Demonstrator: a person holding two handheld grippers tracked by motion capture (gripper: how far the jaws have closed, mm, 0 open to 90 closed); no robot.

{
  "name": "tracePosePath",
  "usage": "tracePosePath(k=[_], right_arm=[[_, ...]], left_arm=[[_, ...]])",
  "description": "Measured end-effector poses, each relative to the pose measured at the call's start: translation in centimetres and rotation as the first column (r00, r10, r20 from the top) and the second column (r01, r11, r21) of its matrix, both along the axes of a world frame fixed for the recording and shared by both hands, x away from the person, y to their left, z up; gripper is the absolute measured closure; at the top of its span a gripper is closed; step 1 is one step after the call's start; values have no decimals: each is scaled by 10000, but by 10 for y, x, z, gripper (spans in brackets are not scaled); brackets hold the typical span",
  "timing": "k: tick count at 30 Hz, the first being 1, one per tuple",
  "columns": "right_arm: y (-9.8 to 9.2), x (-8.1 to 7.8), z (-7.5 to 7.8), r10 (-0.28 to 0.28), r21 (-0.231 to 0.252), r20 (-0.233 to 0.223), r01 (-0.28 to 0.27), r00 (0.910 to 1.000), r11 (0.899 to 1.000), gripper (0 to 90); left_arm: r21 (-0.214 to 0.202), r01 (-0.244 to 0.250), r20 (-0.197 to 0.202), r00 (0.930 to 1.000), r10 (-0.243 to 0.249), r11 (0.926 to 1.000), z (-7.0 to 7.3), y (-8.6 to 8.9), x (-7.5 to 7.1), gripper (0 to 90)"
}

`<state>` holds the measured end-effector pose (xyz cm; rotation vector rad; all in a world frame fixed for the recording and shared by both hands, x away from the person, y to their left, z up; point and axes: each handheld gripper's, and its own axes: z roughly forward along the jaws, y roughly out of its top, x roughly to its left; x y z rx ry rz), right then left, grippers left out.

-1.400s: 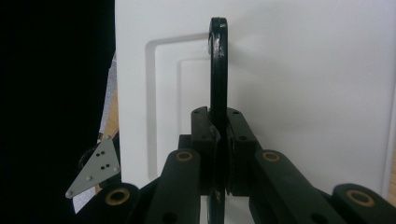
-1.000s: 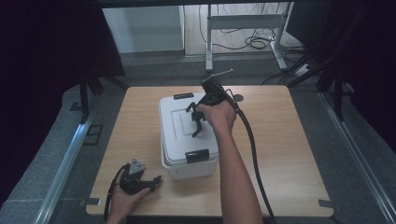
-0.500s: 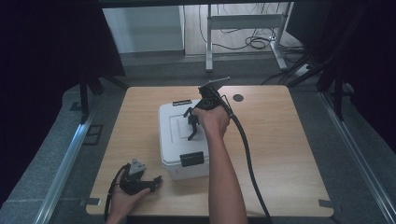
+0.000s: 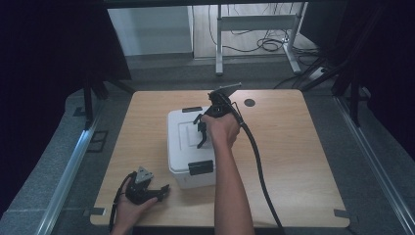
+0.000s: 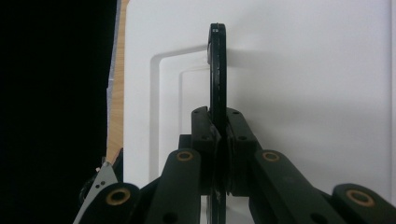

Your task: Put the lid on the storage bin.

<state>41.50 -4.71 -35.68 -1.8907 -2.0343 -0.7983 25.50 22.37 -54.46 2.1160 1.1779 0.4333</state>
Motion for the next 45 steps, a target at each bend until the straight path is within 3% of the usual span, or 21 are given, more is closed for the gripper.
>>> tracePosePath(k=[5,16,20,26,30,37,39,45], right_arm=[[3,-1,-6,40,-85,-31,-40,10000,10000,853],[-1,0,-11,196,248,-82,-194,9998,9995,845],[-2,1,-9,617,355,-17,-616,9981,9975,724],[-19,0,3,739,90,787,-748,9942,9972,617],[-32,-4,8,1033,-114,1397,-1027,9848,9946,592],[-58,-12,17,1258,90,2191,-1309,9676,9914,569],[-67,-15,18,1324,-3,2341,-1362,9631,9907,569],[-90,-19,6,1242,-145,2417,-1244,9624,9921,569]], left_arm=[[-17,-14,-10,10000,14,10000,0,0,0,166],[-27,-9,-16,10000,9,10000,0,0,0,165],[-29,-9,-17,10000,9,10000,0,0,0,165],[-26,-3,-18,10000,3,10000,0,0,0,164],[-26,1,-14,10000,-1,10000,0,0,0,164],[-19,8,-34,10000,-8,10000,0,0,0,164],[-11,11,-34,10000,-11,10000,0,0,0,164],[1,26,-24,10000,-26,10000,0,0,0,164]])
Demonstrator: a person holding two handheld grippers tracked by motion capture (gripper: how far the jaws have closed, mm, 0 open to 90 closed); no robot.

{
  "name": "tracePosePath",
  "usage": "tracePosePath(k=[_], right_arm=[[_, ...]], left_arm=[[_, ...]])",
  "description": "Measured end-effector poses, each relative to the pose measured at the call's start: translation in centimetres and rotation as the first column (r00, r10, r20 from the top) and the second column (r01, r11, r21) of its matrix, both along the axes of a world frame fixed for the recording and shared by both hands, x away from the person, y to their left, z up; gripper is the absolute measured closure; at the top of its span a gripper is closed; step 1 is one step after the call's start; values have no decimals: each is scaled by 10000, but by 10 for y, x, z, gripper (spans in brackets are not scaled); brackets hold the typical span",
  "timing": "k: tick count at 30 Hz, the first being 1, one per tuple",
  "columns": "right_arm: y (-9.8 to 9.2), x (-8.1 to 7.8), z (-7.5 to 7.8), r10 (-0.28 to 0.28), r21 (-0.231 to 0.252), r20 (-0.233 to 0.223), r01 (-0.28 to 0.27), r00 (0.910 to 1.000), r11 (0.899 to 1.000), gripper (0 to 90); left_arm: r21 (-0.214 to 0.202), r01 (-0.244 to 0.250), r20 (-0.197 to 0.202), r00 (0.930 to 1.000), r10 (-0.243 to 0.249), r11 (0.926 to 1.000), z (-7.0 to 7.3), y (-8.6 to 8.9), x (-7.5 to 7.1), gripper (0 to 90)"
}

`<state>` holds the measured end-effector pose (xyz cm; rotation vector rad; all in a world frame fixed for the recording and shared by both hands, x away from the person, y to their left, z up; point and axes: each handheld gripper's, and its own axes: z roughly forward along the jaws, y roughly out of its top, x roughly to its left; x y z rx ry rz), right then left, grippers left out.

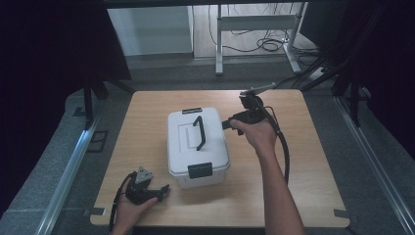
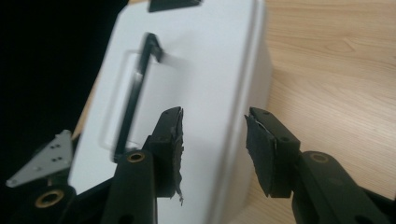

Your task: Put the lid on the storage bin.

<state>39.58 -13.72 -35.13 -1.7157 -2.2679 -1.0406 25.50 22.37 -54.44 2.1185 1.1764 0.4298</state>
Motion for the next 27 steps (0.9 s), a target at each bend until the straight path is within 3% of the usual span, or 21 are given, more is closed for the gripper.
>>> tracePosePath(k=[8,18,27], right_arm=[[-33,-5,-32,18,-329,185,-12,9998,9995,568],[-68,-18,-75,143,192,288,-148,9995,9997,569],[-93,-33,-106,152,496,45,-154,9999,9986,566]], left_arm=[[13,2,13,10000,-2,10000,0,0,0,163],[-24,-14,5,10000,14,10000,0,0,0,164],[-51,-18,12,10000,18,10000,0,0,0,163]])
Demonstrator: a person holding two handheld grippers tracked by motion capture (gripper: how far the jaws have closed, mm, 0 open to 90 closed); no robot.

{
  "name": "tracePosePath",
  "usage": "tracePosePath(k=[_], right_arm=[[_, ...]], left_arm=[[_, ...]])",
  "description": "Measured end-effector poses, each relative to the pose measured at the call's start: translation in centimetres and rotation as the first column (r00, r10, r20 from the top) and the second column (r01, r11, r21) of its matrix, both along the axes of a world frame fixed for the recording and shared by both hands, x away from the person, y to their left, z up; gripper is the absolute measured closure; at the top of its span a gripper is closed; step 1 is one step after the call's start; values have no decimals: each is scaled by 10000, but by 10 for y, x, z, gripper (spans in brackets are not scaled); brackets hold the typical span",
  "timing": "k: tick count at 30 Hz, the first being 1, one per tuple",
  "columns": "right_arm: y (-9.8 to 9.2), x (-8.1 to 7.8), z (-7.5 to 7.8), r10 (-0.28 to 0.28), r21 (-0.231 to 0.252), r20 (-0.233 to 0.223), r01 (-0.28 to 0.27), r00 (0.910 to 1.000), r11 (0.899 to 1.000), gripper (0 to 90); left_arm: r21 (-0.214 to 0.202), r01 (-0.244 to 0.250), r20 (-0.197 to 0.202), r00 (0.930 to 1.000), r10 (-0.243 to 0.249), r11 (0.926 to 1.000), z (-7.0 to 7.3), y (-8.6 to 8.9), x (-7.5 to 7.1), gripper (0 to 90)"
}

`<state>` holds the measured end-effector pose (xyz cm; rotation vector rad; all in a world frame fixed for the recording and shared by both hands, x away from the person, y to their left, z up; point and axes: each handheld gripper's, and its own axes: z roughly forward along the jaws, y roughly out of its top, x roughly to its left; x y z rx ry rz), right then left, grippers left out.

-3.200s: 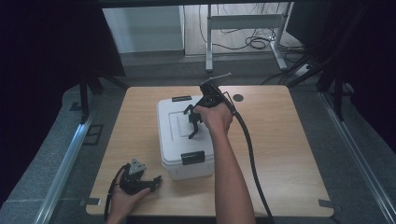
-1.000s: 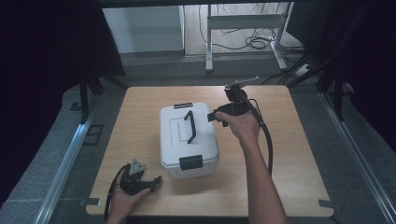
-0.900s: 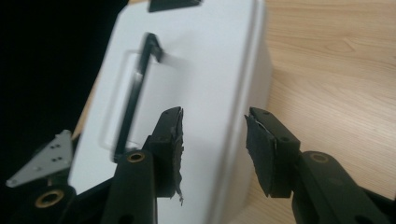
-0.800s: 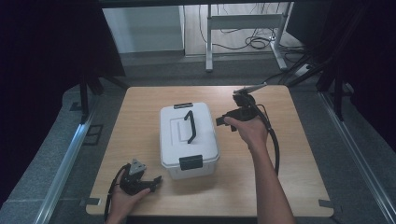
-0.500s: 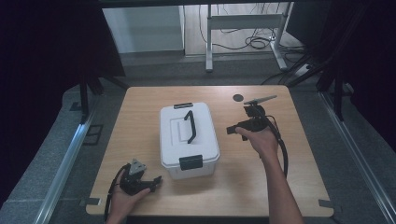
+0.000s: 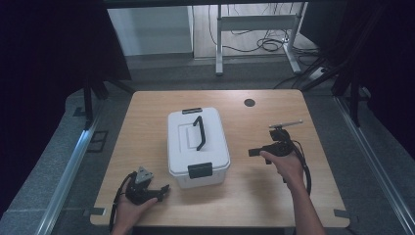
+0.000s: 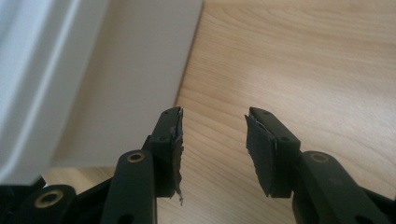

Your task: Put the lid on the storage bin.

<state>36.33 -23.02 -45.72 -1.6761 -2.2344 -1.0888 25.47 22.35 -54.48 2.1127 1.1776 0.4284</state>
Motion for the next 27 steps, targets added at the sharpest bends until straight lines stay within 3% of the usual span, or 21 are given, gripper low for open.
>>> tracePosePath(k=[15,27], right_arm=[[-20,-23,-28,292,553,202,-302,9994,9980,545],[-18,-25,-27,360,771,461,-395,9983,9962,534]], left_arm=[[24,14,-2,10000,-14,10000,0,0,0,163],[31,37,-3,10000,-37,10000,0,0,0,163]])
